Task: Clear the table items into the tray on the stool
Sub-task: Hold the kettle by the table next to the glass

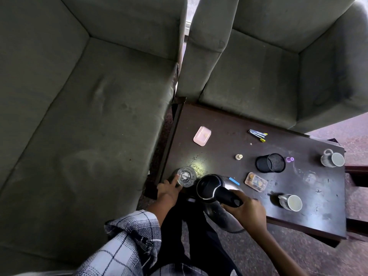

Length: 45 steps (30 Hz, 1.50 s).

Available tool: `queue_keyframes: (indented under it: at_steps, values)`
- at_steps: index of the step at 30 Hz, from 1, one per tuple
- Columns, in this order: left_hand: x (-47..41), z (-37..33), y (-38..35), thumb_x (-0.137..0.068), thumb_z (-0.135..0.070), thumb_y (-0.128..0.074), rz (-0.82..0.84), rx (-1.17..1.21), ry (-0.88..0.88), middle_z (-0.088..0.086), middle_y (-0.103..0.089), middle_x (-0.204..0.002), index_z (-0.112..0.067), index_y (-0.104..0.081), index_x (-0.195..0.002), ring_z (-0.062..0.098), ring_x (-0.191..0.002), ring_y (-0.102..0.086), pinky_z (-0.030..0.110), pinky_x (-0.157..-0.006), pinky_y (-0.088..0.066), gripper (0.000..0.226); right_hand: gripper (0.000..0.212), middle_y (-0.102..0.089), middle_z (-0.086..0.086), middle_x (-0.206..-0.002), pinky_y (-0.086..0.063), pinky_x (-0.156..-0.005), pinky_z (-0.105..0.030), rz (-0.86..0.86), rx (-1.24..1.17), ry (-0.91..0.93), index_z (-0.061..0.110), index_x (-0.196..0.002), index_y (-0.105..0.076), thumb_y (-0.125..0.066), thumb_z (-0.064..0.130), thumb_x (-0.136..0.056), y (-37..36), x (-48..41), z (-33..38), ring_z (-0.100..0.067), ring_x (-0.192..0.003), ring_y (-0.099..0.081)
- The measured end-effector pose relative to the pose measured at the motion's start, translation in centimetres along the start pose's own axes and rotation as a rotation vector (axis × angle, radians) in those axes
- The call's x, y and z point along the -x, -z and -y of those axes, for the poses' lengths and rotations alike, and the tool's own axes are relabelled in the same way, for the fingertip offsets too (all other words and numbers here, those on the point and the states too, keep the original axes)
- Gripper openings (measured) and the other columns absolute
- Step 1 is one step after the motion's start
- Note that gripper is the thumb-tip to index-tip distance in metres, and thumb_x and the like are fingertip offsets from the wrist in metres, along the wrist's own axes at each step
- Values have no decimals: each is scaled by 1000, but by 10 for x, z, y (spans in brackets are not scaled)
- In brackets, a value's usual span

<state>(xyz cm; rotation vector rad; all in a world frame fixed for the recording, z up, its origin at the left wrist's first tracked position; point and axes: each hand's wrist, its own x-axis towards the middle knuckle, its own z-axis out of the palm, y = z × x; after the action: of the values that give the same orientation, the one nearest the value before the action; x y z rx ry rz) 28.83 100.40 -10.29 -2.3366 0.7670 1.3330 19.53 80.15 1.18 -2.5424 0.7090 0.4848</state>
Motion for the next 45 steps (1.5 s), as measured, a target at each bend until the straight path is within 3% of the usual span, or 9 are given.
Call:
queue_keyframes:
  at_steps: [11,17,32,39,45]
  values:
    - [3,-1,0,-91,-8,-43,27,56,-13,-1,28,-154,-39,-6,-147,30,-130,-39,40,-94,-46,73,45,-74,-2,-77,-45,-61,-27,-26,10,-4,31,-103,-70,-81,43,-61,-2,3,-4,-27,-76,-69]
    - [-1,-1,2,-89,-3,-44,43,59,-23,-2,31,-153,-40,-9,-146,29,-121,-52,37,-91,-51,76,47,-74,-3,-85,-45,-66,-29,3,9,-41,33,-107,-67,-78,45,-63,0,3,-4,-28,-86,-68]
    - [-3,-3,3,-87,0,-47,48,45,-8,-1,33,-152,-38,-5,-147,28,-119,-54,34,-81,-49,82,48,-74,1,-91,-45,-69,-28,28,23,-61,35,-111,-64,-75,49,-66,7,3,-7,-23,-91,-67]
    - [-5,-4,1,-87,-2,-47,40,50,-8,-1,33,-152,-38,-5,-147,27,-118,-55,33,-75,-47,81,46,-74,1,-89,-38,-64,-25,6,20,-49,34,-109,-66,-76,46,-66,10,3,-5,-24,-88,-67]
    - [-8,-4,-1,-86,-2,-46,34,55,-7,-1,33,-152,-40,-6,-146,26,-116,-57,33,-80,-48,82,45,-74,0,-88,-39,-64,-26,9,17,-71,34,-107,-66,-77,46,-65,11,3,-4,-25,-90,-67]
